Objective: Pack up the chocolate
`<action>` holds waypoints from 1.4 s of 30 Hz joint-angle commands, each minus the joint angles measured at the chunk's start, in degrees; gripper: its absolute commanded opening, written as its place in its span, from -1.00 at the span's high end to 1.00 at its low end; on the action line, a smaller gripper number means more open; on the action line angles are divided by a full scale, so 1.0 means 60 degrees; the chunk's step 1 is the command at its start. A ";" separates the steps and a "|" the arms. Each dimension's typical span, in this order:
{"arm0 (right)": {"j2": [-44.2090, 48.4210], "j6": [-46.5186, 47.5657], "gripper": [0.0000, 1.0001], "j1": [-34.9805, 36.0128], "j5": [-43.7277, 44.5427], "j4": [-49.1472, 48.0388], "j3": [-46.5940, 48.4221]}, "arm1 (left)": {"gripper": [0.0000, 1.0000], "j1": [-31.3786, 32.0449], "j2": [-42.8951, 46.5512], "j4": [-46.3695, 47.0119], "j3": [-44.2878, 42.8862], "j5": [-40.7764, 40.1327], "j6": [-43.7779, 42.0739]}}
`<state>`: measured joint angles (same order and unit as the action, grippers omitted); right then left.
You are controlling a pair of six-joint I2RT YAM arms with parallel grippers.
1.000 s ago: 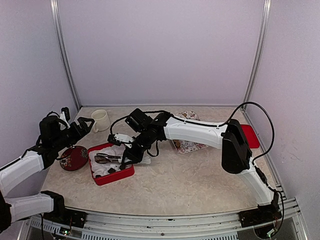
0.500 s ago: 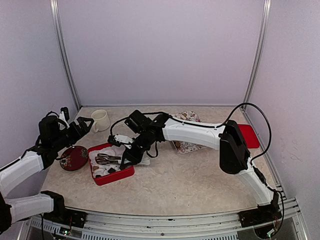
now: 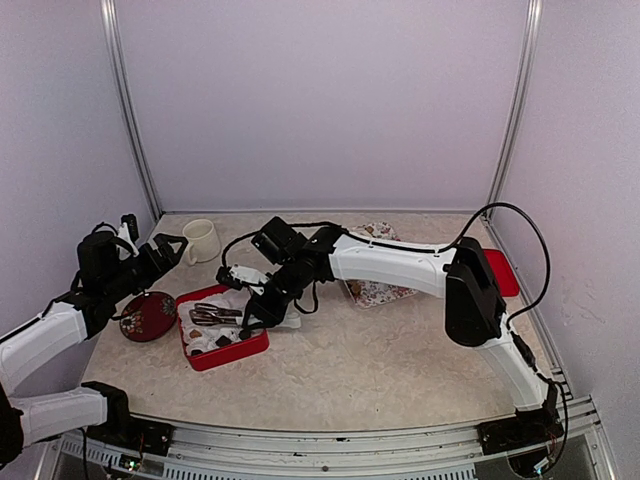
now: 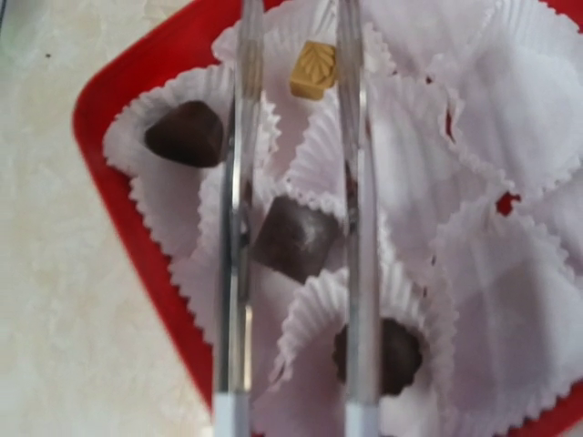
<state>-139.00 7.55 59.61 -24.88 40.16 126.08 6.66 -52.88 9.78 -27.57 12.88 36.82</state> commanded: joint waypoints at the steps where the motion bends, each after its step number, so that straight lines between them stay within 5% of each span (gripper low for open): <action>1: 0.1711 -0.0310 0.32 -0.0272 -0.0229 -0.0919 -0.0881 | -0.98 -0.0083 0.0169 -0.0101 -0.0102 0.0105 -0.0121; 24: 0.8469 -0.1371 0.18 -0.4029 0.1802 -0.2462 -1.0760 | -0.98 -0.0086 -0.0170 -0.0131 -0.0439 0.0151 -0.0205; 42: 0.8117 -0.1347 0.18 -0.4619 0.2223 -0.2636 -1.1339 | -0.98 -0.0084 -0.0078 -0.0167 -0.0469 0.0095 -0.0170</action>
<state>-88.97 -0.34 32.42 -11.62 26.24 56.45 6.66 -53.89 8.47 -28.58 13.32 36.58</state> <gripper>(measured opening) 0.410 0.989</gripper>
